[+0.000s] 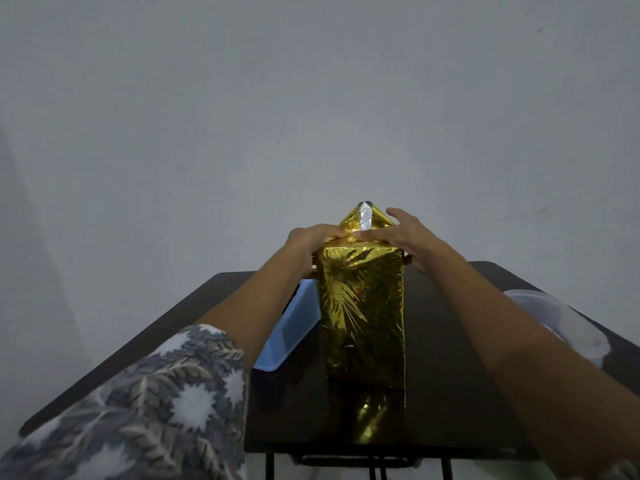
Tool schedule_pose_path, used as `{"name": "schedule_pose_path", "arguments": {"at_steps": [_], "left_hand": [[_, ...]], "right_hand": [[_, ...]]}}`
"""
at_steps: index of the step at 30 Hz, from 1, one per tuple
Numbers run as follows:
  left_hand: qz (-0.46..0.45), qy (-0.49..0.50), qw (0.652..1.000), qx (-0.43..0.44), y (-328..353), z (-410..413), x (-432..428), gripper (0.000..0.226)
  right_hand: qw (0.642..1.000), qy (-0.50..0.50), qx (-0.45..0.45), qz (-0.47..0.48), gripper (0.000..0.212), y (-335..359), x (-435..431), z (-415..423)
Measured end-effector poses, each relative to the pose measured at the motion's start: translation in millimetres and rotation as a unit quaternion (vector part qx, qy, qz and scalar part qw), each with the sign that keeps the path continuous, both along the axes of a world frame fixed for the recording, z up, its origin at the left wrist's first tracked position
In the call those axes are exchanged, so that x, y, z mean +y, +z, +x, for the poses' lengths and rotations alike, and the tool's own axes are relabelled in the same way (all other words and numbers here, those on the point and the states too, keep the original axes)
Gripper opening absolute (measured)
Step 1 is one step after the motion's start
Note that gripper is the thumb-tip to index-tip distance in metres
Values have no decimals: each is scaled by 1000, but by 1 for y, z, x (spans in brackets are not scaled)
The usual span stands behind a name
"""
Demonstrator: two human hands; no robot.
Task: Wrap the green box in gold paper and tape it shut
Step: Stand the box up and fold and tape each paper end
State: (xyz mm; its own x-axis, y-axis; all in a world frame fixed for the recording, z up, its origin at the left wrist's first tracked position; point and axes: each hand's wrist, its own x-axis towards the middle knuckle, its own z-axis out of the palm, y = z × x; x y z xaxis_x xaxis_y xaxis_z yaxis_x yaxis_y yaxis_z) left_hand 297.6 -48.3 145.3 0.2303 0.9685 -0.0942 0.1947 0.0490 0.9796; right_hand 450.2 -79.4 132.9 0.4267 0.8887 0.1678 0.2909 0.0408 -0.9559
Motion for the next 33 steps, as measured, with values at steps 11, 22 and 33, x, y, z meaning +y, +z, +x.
{"name": "schedule_pose_path", "arguments": {"at_steps": [11,22,33], "left_hand": [[185,112,974,69,-59,-82,38,32],[-37,23,993,108,-88,-119,57,21],[-66,10,997,-42,-96,-129,65,7]], "right_hand": [[943,-174,-20,283,49,-10,-45,-42],[995,55,-72,42,40,-153,41,-160],[993,37,-87,66,43,-163,55,-157]]}}
